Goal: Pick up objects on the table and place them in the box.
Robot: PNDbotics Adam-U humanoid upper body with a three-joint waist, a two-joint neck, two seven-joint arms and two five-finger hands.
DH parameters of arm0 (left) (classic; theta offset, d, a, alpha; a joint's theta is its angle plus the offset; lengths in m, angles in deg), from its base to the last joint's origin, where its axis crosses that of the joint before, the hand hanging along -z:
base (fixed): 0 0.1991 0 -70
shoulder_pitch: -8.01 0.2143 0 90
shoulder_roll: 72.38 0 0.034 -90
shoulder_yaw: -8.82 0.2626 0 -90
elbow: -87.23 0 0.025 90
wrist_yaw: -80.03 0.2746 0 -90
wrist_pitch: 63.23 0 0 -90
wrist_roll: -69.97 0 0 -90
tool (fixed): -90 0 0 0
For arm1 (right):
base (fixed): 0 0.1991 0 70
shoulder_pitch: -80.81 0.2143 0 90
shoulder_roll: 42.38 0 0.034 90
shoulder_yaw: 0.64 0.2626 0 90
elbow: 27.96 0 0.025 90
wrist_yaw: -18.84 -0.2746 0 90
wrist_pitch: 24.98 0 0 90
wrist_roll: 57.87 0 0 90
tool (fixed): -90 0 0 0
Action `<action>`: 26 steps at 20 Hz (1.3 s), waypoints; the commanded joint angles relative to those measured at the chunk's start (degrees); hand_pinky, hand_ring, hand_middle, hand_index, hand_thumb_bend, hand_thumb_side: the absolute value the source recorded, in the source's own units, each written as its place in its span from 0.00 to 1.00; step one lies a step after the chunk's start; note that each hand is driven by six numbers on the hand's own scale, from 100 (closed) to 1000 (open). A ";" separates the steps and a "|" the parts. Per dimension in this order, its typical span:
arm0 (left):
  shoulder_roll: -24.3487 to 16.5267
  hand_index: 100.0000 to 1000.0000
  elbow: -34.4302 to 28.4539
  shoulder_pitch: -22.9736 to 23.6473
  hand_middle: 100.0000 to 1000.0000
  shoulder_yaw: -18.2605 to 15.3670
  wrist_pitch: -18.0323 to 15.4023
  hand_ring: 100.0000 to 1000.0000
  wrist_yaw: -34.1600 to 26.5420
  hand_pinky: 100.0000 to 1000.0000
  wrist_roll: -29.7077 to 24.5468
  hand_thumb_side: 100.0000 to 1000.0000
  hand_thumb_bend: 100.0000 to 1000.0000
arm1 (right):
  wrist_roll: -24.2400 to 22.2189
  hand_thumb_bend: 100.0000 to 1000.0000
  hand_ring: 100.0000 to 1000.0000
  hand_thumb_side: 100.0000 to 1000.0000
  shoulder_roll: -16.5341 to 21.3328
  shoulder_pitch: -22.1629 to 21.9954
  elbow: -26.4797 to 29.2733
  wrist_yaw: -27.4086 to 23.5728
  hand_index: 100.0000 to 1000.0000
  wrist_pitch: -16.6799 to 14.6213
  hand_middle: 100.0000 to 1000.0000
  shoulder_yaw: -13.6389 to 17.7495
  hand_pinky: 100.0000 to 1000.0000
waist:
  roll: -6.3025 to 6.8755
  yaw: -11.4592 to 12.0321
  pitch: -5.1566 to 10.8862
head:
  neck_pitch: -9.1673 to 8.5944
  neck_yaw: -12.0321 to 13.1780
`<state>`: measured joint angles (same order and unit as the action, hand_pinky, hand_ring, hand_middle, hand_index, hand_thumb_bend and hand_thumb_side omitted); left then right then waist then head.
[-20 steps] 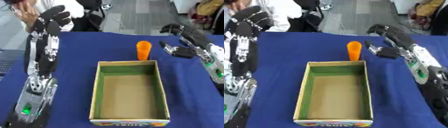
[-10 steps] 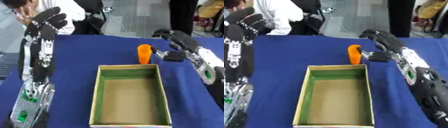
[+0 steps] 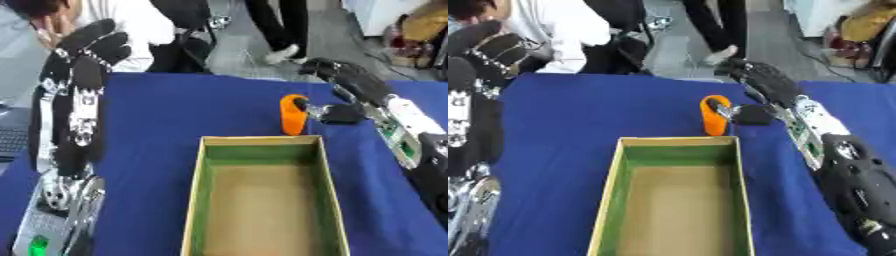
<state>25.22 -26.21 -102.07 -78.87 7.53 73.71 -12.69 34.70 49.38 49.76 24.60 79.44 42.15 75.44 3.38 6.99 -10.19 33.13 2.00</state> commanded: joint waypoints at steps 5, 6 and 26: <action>-0.17 0.80 -1.15 -1.69 0.78 -0.09 -0.34 0.74 -0.44 0.81 -0.33 0.49 0.82 | 2.18 0.55 0.80 1.00 0.65 3.27 -0.03 2.31 0.91 1.34 0.88 0.86 0.77 | -0.48 1.17 -0.41 | -2.31 -0.75; -0.18 0.80 -1.15 -1.78 0.78 -0.08 -0.37 0.74 -0.49 0.81 -0.35 0.49 0.82 | 2.43 0.56 0.80 1.00 0.69 3.44 -0.10 2.68 0.92 1.48 0.88 0.86 0.77 | -0.55 1.33 -0.60 | -2.49 -0.76; -0.27 0.80 -1.15 -3.53 0.77 0.15 -0.75 0.74 -1.39 0.82 -0.91 0.49 0.82 | 1.47 0.60 0.82 1.00 1.68 5.19 -2.55 4.04 0.94 1.45 0.89 1.86 0.82 | -1.89 3.76 -3.07 | -5.54 -1.25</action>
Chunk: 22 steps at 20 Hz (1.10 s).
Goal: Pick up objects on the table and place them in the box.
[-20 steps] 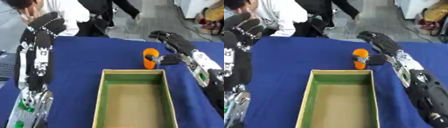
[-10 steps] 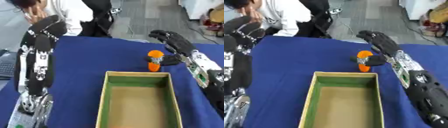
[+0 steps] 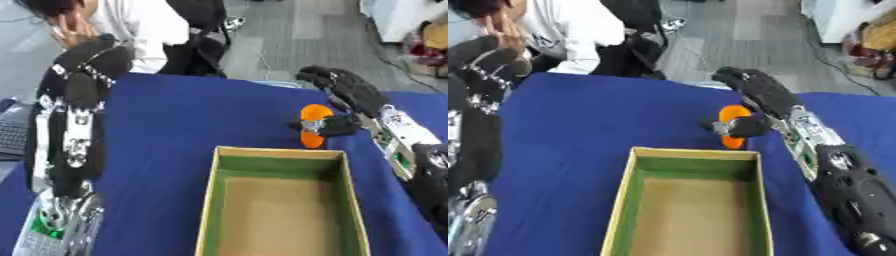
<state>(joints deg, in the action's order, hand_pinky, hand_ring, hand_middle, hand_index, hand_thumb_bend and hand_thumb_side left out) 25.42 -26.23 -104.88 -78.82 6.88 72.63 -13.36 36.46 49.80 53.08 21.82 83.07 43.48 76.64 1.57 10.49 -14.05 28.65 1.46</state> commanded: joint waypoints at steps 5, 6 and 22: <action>-0.54 0.80 -1.14 -0.92 0.77 0.05 -0.19 0.74 -0.49 0.82 -0.30 0.49 0.82 | -0.56 0.59 0.82 1.00 1.48 2.05 -0.57 0.94 0.94 0.39 0.89 1.07 0.82 | -0.28 0.66 0.24 | -1.70 -0.76; -0.56 0.80 -1.14 -0.92 0.77 0.04 -0.17 0.74 -0.53 0.82 -0.30 0.49 0.82 | -0.53 0.59 0.82 1.00 1.55 2.03 -0.78 0.99 0.94 0.53 0.89 1.20 0.83 | -0.30 0.66 0.15 | -1.73 -0.75; -0.54 0.80 -1.14 -1.80 0.77 -0.10 -0.42 0.75 -0.72 0.82 -0.32 0.49 0.83 | 0.20 0.57 0.82 1.00 4.60 0.62 -1.90 1.18 0.94 1.48 0.90 1.81 0.82 | -0.72 1.61 -1.09 | -3.22 -0.62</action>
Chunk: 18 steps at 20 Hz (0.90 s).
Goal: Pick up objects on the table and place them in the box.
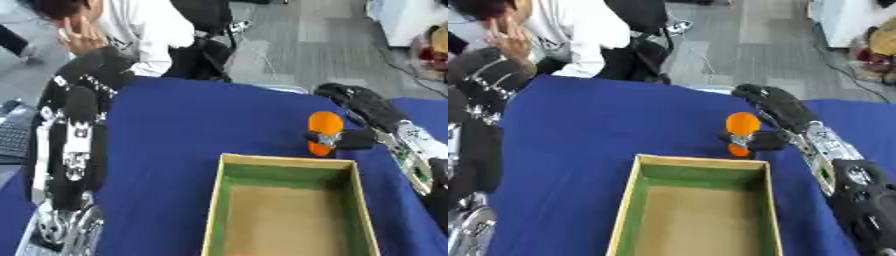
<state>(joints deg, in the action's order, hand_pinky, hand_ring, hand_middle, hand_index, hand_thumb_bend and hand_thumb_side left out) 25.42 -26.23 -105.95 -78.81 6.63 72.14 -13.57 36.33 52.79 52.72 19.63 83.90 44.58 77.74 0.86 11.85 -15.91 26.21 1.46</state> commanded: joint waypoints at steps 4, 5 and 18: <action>-0.50 0.80 -1.14 -0.94 0.77 -0.12 -0.24 0.75 -0.30 0.82 -0.14 0.49 0.83 | 0.76 0.57 0.83 1.00 1.60 1.17 0.31 0.75 0.94 0.56 0.90 0.48 0.87 | -0.10 0.53 0.42 | -0.88 -0.67; -0.49 0.80 -1.14 -1.03 0.77 -0.12 -0.27 0.75 -0.32 0.82 -0.15 0.49 0.83 | 0.75 0.56 0.84 1.00 1.58 1.19 0.30 0.91 0.94 0.51 0.90 0.41 0.87 | -0.12 0.63 0.30 | -0.92 -0.67; -0.30 0.80 -1.14 -1.75 0.77 0.04 -0.36 0.75 -0.51 0.82 -0.37 0.49 0.83 | 0.24 0.54 0.87 1.00 1.64 1.15 -0.24 3.82 0.94 0.24 0.93 0.28 0.92 | -0.55 1.50 -0.49 | -1.14 -0.67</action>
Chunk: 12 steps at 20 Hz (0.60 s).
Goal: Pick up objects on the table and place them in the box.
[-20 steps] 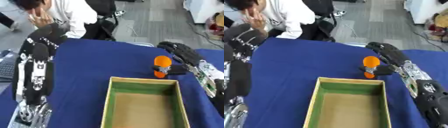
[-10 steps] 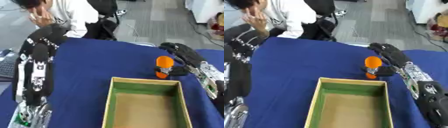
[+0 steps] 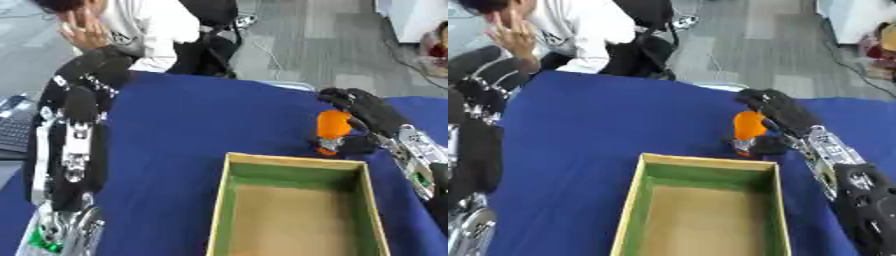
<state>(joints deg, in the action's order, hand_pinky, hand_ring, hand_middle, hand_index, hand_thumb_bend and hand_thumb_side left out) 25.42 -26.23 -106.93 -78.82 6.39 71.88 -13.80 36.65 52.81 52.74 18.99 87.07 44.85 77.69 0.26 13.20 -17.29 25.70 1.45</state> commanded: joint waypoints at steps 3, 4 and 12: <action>-0.22 0.80 -1.14 -0.90 0.77 0.07 -0.19 0.75 -0.32 0.82 -0.22 0.49 0.83 | 0.19 0.53 0.89 1.00 1.80 1.22 0.31 1.23 0.94 0.15 0.94 0.52 0.98 | -0.07 0.42 0.80 | -0.81 -0.70; -0.20 0.80 -1.14 -0.95 0.77 0.07 -0.22 0.75 -0.34 0.82 -0.24 0.49 0.83 | 0.35 0.53 0.91 1.00 1.88 1.27 0.32 1.34 0.94 0.17 0.94 0.55 1.00 | -0.13 0.54 0.75 | -0.92 -0.69; -0.04 0.80 -1.14 -1.42 0.77 0.15 -0.36 0.75 -0.57 0.82 -0.39 0.49 0.83 | 0.62 0.53 0.90 1.00 2.36 1.23 -0.45 1.64 0.94 0.40 0.94 0.97 0.97 | -0.57 1.52 0.02 | -1.74 -0.57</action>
<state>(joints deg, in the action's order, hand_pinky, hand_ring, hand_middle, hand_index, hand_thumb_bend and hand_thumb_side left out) 25.49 -26.23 -107.56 -78.71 6.14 71.57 -14.05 37.27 53.95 52.77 18.20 88.59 45.23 78.08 -0.44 14.61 -18.26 24.69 1.45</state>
